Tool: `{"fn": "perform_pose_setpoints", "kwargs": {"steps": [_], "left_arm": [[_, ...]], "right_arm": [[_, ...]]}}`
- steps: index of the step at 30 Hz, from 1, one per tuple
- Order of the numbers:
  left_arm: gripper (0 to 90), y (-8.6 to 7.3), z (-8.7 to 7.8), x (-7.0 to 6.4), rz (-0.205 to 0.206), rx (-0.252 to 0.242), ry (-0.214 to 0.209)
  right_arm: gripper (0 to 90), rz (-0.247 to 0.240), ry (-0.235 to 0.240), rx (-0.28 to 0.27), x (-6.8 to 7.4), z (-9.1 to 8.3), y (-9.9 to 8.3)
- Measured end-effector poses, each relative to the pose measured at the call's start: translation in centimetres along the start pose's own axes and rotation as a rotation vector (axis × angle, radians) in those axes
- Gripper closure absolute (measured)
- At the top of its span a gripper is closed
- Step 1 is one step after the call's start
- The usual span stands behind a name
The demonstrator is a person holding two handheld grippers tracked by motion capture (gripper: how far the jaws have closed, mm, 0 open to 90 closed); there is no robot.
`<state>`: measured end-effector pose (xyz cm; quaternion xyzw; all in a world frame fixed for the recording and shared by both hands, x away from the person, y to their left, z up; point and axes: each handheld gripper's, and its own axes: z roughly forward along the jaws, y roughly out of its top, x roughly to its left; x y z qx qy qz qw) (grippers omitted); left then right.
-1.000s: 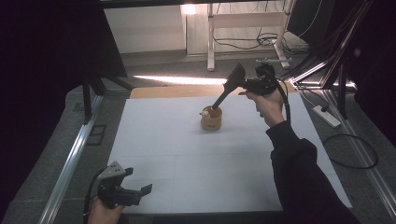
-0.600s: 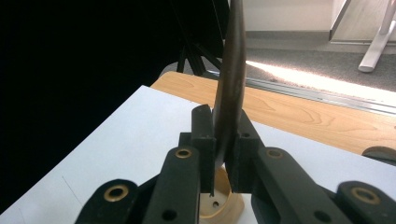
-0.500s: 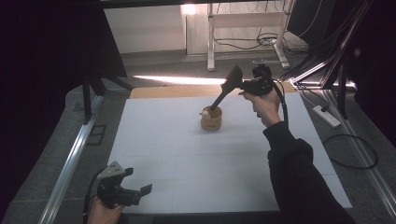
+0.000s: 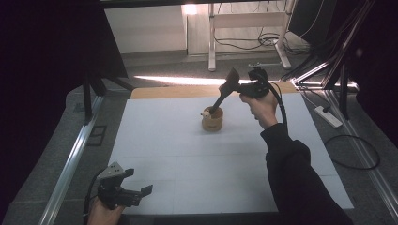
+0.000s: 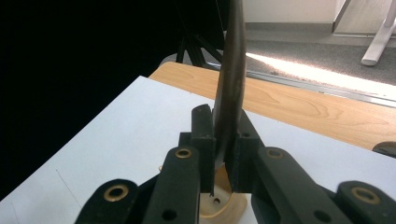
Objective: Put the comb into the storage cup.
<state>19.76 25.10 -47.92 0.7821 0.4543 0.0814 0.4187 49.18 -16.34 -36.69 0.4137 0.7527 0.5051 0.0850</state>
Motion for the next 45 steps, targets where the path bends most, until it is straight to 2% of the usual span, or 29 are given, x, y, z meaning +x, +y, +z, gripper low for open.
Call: {"fn": "perform_pose_setpoints", "kwargs": {"steps": [8,28,34,41,45], "left_arm": [[0.0,0.0,0.1,0.0,0.003,0.002,-0.002],[0.0,0.0,0.0,0.0,0.001,0.005,-0.005],[0.0,0.0,0.0,0.0,0.001,0.006,-0.006],[0.0,0.0,0.0,0.1,-0.001,0.007,-0.006],[0.0,0.0,0.1,0.1,-0.002,0.007,-0.006]], "right_arm": [[83.7,-0.011,-0.009,0.018,0.1,0.7,-0.5],[83.7,0.023,0.011,0.044,-0.3,2.4,-2.1],[83.7,0.045,0.024,0.046,-0.6,2.7,-2.7],[83.7,0.098,0.054,0.038,-1.2,3.0,-3.4],[83.7,0.106,0.057,0.033,-1.4,3.1,-3.6]]}}
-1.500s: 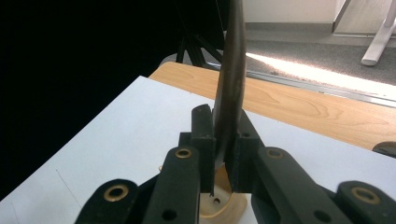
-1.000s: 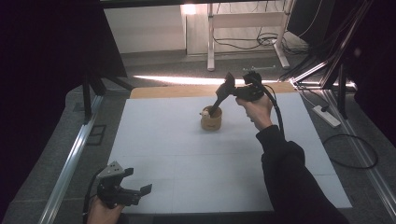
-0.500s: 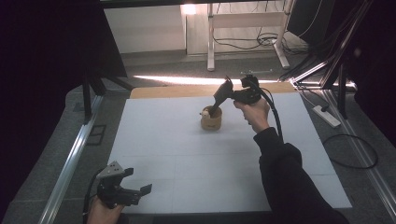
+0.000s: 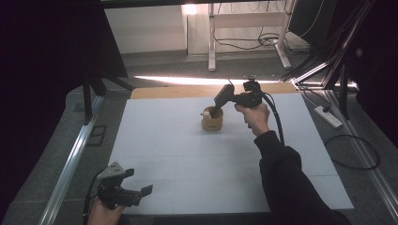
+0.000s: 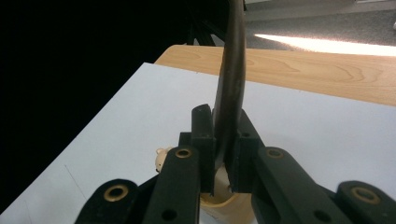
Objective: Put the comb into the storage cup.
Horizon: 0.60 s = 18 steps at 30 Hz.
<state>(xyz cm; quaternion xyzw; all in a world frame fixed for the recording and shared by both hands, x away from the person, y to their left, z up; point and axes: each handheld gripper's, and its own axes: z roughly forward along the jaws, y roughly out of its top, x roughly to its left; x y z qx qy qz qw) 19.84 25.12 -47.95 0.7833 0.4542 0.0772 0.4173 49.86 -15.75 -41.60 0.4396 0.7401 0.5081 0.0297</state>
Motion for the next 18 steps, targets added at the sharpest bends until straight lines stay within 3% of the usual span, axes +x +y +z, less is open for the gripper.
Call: {"fn": "perform_pose_setpoints", "kwargs": {"steps": [7,18], "left_arm": [[0.0,0.0,0.0,0.0,0.000,0.000,-0.002],[0.0,0.0,0.0,0.0,-0.005,0.002,-0.005]], "right_arm": [[83.6,0.031,0.014,-0.005,-0.7,-0.2,-0.4],[83.5,0.121,0.047,-0.020,-2.4,-0.6,-1.2]]}}
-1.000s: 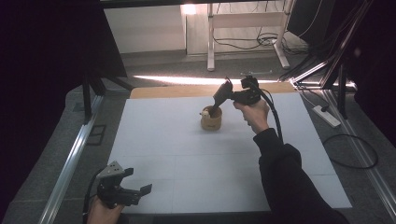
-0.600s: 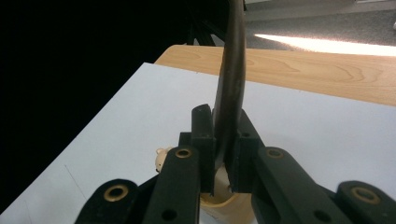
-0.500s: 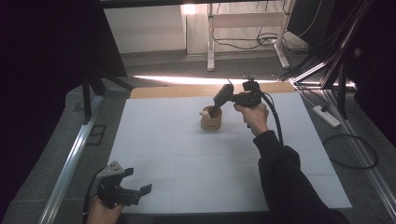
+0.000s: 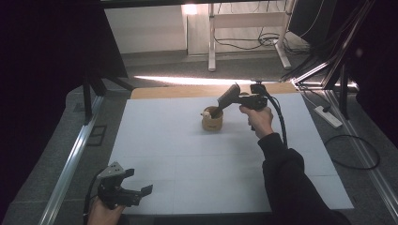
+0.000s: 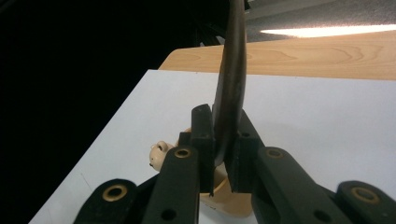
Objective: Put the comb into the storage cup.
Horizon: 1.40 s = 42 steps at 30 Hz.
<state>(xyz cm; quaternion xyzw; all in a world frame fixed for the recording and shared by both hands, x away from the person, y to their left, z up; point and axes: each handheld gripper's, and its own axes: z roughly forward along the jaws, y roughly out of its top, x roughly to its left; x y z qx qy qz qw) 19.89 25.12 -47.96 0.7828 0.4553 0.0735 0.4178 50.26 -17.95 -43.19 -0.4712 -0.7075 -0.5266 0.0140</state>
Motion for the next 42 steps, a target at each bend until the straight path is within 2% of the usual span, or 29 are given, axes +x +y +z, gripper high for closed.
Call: {"fn": "perform_pose_setpoints", "kwargs": {"steps": [21,32,42], "left_arm": [[0.0,0.0,0.0,0.1,-0.006,-0.004,-0.007],[0.0,0.0,0.0,0.2,-0.010,-0.007,-0.011],[0.0,0.0,0.0,0.2,-0.010,-0.007,-0.011]], "right_arm": [[81.5,0.055,-0.004,0.011,-1.7,-0.5,-0.7],[74.6,0.012,-0.040,0.021,-1.4,-0.3,-0.7],[63.9,-0.034,-0.068,0.027,-1.2,-0.5,-0.5]]}}
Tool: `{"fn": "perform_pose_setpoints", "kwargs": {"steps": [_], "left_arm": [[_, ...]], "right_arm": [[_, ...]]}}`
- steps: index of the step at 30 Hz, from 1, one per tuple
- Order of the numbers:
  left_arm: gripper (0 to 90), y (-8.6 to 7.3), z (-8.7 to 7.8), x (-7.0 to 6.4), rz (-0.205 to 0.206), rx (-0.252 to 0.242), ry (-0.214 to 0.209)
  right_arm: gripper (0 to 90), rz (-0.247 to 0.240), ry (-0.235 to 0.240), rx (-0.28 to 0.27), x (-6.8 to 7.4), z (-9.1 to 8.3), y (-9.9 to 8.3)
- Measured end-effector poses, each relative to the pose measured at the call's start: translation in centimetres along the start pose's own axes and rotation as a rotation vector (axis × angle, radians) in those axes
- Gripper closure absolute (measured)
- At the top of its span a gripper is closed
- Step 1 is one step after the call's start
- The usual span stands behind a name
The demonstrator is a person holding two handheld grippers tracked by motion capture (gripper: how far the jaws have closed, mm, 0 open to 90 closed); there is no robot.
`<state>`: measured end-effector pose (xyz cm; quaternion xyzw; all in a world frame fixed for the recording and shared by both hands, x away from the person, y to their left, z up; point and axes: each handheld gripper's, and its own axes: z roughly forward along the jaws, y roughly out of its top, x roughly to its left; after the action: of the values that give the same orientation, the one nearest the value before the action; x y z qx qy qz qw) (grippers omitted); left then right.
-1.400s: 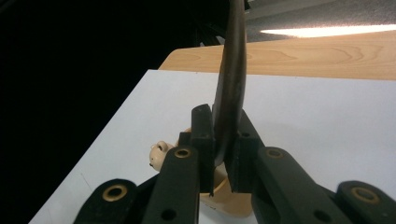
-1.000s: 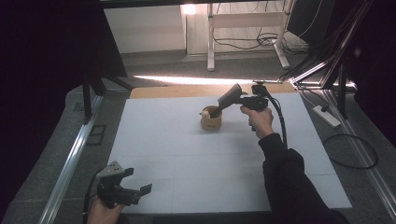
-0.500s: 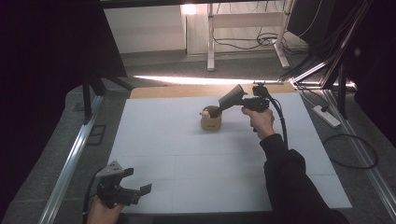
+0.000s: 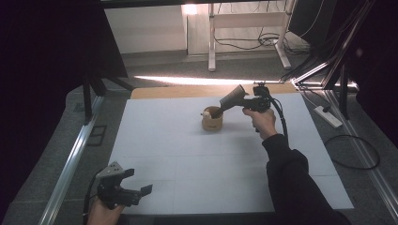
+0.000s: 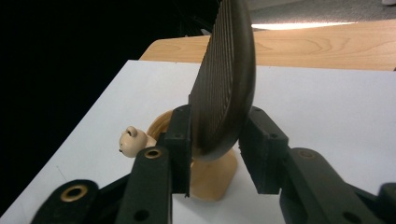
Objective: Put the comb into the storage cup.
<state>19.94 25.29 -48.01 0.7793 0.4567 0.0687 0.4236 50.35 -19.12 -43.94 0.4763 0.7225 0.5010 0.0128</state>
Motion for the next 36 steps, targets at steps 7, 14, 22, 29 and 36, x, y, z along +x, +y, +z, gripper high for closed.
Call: {"fn": "perform_pose_setpoints", "kwargs": {"steps": [7,14,22,29,36], "left_arm": [[0.0,0.0,0.0,0.0,0.000,0.000,-0.002],[0.0,0.0,0.0,0.0,0.000,0.001,-0.005],[0.0,0.0,0.0,0.0,0.004,0.000,-0.007],[0.0,0.0,0.0,0.0,0.005,0.000,-0.008],[0.0,0.0,0.0,0.0,0.005,0.001,-0.008]], "right_arm": [[54.1,-0.027,-0.038,0.017,0.2,-0.2,0.1],[43.5,-0.090,-0.073,0.039,0.6,-0.3,0.2],[34.1,-0.183,-0.119,0.056,1.7,-0.3,0.3],[24.8,-0.241,-0.146,0.076,2.2,-0.6,0.4],[19.3,-0.265,-0.144,0.096,2.6,-0.9,0.3]]}}
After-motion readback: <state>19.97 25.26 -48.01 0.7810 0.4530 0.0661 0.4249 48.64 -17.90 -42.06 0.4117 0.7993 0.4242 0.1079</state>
